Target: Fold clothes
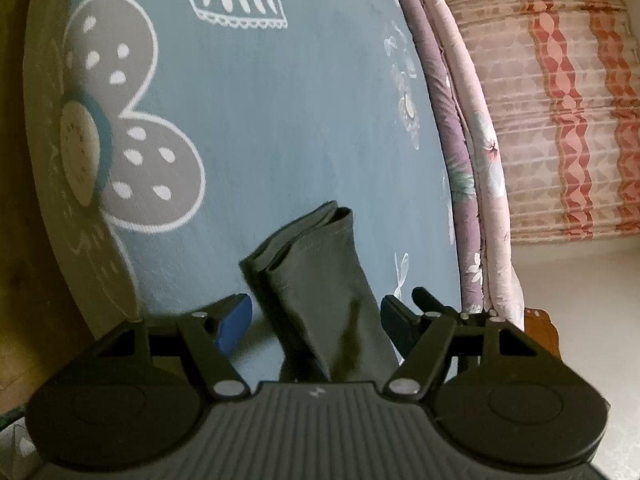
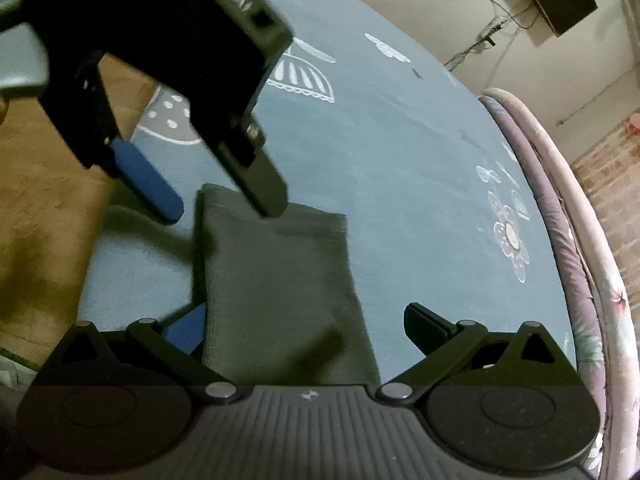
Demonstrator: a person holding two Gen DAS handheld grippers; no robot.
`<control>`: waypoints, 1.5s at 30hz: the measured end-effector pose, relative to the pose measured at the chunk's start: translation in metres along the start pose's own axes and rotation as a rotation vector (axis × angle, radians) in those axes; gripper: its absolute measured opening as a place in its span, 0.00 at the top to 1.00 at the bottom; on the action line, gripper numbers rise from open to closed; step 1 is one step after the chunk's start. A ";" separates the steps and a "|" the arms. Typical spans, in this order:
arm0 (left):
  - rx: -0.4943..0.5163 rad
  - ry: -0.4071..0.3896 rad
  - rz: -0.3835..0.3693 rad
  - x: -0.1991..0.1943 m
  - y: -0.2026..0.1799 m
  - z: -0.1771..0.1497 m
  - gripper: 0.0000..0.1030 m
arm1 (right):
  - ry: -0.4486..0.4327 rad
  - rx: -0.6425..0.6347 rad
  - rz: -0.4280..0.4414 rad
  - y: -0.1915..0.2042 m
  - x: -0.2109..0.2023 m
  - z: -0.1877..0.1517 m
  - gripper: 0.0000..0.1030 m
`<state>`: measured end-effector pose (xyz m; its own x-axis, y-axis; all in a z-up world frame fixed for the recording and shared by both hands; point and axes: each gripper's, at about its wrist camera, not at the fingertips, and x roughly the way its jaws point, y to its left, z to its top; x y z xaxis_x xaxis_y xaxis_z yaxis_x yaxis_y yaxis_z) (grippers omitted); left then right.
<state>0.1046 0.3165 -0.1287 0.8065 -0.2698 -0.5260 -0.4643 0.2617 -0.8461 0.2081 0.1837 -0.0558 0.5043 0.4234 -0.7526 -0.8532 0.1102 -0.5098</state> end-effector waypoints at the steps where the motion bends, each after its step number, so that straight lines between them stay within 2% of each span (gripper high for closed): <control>1: -0.001 0.002 -0.006 0.002 0.000 0.000 0.31 | -0.003 0.010 -0.004 -0.003 0.000 -0.001 0.00; 5: 0.002 -0.005 -0.032 0.009 -0.002 -0.001 0.23 | 0.000 0.039 -0.013 -0.010 0.003 0.000 0.00; 10: 0.029 -0.059 -0.070 0.017 -0.002 -0.002 0.22 | -0.002 0.061 -0.001 -0.012 0.005 0.001 0.00; 16: 0.137 -0.136 -0.094 0.022 -0.013 0.000 0.22 | -0.013 0.138 0.055 -0.018 -0.001 -0.004 0.00; 18: 0.167 -0.137 -0.113 0.027 -0.015 0.000 0.23 | -0.019 0.179 0.083 -0.022 -0.006 -0.006 0.00; 21: 0.215 -0.137 -0.101 0.029 -0.020 -0.004 0.24 | -0.032 0.237 0.123 -0.028 -0.013 -0.010 0.00; 28: 0.299 -0.113 -0.018 0.025 -0.012 -0.004 0.58 | -0.056 0.309 0.148 -0.044 -0.028 -0.027 0.00; 34: 0.343 -0.088 -0.013 0.031 -0.013 0.001 0.61 | -0.060 0.383 0.143 -0.057 -0.035 -0.041 0.00; 36: 0.337 -0.084 0.001 0.027 -0.010 -0.001 0.79 | -0.058 0.404 0.137 -0.063 -0.035 -0.046 0.00; 37: 0.323 -0.082 0.011 0.025 -0.007 -0.001 0.93 | -0.055 0.420 0.140 -0.065 -0.037 -0.050 0.00; 39: 0.313 -0.080 0.024 0.020 -0.004 -0.002 0.93 | -0.043 0.465 0.152 -0.071 -0.037 -0.059 0.00; 41: 0.360 -0.096 0.051 0.015 -0.008 -0.007 0.94 | -0.026 0.542 0.184 -0.081 -0.035 -0.071 0.00; 45: 0.407 -0.127 0.047 0.006 -0.020 -0.011 0.95 | -0.028 0.846 0.396 -0.109 -0.025 -0.104 0.00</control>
<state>0.1145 0.2997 -0.1158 0.8385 -0.1392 -0.5269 -0.3399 0.6221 -0.7053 0.3018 0.0673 -0.0247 0.1625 0.5902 -0.7907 -0.7809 0.5668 0.2626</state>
